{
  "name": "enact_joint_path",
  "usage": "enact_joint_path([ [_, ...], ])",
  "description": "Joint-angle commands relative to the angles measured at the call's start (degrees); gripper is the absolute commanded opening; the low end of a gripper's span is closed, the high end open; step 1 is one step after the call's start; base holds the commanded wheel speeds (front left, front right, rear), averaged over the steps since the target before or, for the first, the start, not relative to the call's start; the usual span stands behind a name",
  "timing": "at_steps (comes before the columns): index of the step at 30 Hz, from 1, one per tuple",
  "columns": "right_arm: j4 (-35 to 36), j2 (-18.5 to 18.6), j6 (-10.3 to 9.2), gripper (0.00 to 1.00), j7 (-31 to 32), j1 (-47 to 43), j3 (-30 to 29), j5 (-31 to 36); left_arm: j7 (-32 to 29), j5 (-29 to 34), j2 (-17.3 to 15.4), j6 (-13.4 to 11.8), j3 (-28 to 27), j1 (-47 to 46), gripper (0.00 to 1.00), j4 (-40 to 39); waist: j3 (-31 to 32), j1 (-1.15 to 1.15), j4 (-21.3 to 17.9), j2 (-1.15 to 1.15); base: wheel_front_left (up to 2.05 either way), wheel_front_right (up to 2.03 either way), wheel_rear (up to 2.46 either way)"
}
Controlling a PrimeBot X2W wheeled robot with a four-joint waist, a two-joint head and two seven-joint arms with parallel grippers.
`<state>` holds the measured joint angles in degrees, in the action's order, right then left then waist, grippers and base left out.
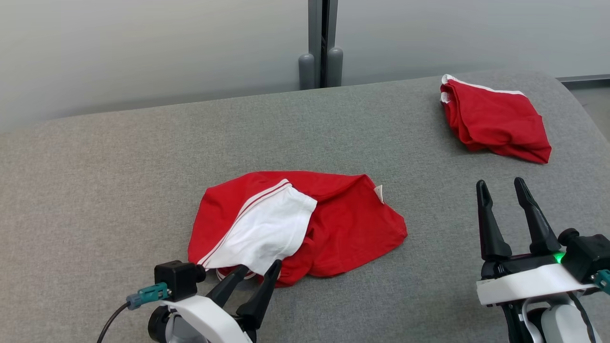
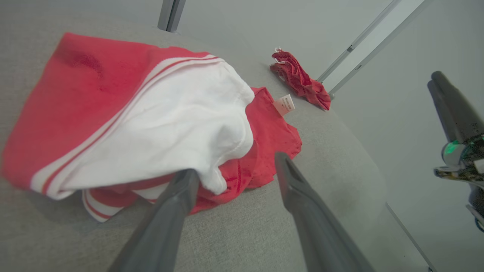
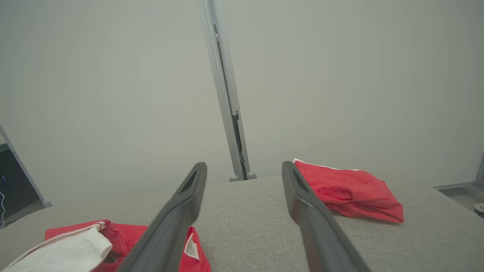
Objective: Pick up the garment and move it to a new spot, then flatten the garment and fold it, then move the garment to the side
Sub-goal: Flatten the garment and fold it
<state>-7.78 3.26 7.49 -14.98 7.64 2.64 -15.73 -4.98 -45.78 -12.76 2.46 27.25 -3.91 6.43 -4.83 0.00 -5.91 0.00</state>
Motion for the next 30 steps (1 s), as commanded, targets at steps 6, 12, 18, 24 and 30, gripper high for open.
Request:
enact_joint_path([
  [6,0.1,0.0,0.02,1.0,-0.2,0.3,0.3,0.1,-1.0,-1.1,0.0,0.2,0.3,-0.7,1.0,-2.2,0.0,0.0,0.4,0.0,0.0,0.0,0.0],
  [12,-0.2,-0.1,0.02,1.0,-0.2,0.8,0.7,-0.2,-1.2,-0.1,-0.1,-0.4,0.8,-1.8,0.37,0.8,-0.4,0.0,0.1,0.0,0.0,0.0,0.0],
  [18,-0.1,-0.1,0.02,1.0,-0.2,0.6,0.3,-0.1,-1.0,-0.3,-0.2,0.0,0.9,-2.5,0.0,2.0,-0.5,0.0,0.2,0.0,0.0,0.0,0.0],
  [24,-0.3,-0.1,0.02,1.0,-0.2,-0.4,-0.4,0.0,-2.6,-1.8,-1.2,0.9,0.9,-1.6,0.0,-1.6,0.4,0.0,2.5,0.0,0.0,0.0,0.0],
  [30,-0.5,-0.1,0.02,1.0,-0.2,-0.8,-0.2,0.0,-7.5,-5.9,-6.4,1.1,-1.5,1.0,0.0,-7.8,1.4,0.0,5.4,0.0,0.0,0.0,0.0],
])
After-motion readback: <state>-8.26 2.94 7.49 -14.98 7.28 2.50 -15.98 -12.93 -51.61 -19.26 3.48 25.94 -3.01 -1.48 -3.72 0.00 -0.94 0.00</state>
